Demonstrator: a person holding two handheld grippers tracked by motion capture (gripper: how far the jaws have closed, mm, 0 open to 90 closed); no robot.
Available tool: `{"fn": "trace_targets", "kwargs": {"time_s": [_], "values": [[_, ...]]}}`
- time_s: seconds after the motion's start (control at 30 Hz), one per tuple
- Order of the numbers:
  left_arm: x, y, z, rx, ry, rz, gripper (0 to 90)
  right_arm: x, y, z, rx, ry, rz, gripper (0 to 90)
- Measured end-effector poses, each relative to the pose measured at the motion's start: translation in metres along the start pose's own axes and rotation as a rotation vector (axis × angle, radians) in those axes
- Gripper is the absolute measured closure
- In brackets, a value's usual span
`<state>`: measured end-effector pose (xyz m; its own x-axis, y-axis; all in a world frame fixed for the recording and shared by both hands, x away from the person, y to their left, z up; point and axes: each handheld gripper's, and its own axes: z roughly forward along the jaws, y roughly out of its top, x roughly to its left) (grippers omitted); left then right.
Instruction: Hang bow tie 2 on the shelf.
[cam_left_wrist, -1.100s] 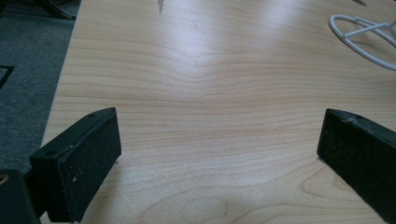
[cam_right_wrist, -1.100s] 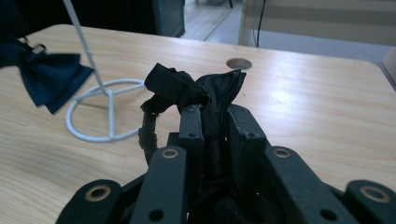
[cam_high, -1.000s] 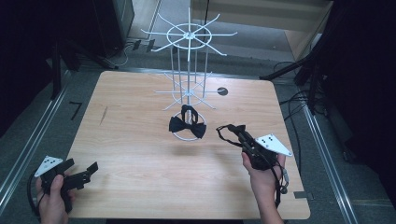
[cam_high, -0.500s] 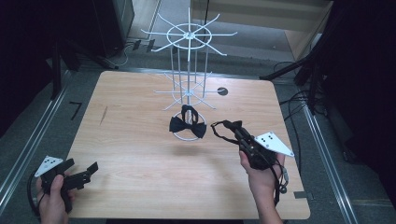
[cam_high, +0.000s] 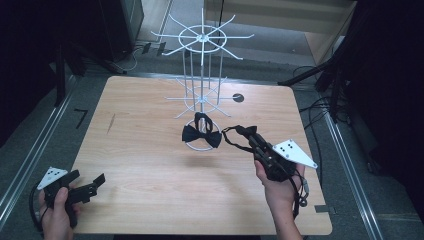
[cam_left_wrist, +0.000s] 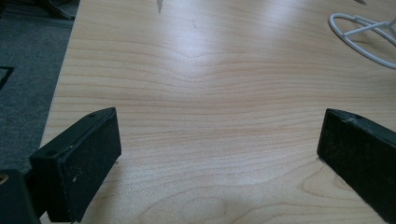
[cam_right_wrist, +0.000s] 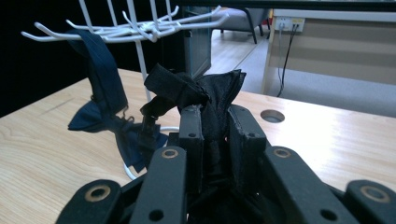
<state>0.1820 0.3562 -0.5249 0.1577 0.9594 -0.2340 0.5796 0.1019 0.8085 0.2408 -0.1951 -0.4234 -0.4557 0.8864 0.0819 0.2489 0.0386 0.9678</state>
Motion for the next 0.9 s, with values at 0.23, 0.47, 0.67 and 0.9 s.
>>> {"fn": "trace_targets", "kwargs": {"time_s": [0.23,0.47,0.67,0.9], "values": [[0.0,0.0,0.0,0.0,0.0,0.0,0.0,0.004,0.007,-0.002,-0.027,0.015,-0.012,77.6],[0.0,0.0,0.0,0.001,-0.001,0.0,0.0,0.008,0.012,-0.004,-0.052,0.028,-0.015,77.6],[0.0,0.0,0.0,0.001,0.001,0.001,0.0,0.009,0.016,-0.005,-0.069,0.035,-0.016,77.7],[0.0,0.0,0.0,-0.001,0.001,0.0,0.0,0.011,0.02,-0.003,-0.076,0.047,-0.006,77.7]]}}
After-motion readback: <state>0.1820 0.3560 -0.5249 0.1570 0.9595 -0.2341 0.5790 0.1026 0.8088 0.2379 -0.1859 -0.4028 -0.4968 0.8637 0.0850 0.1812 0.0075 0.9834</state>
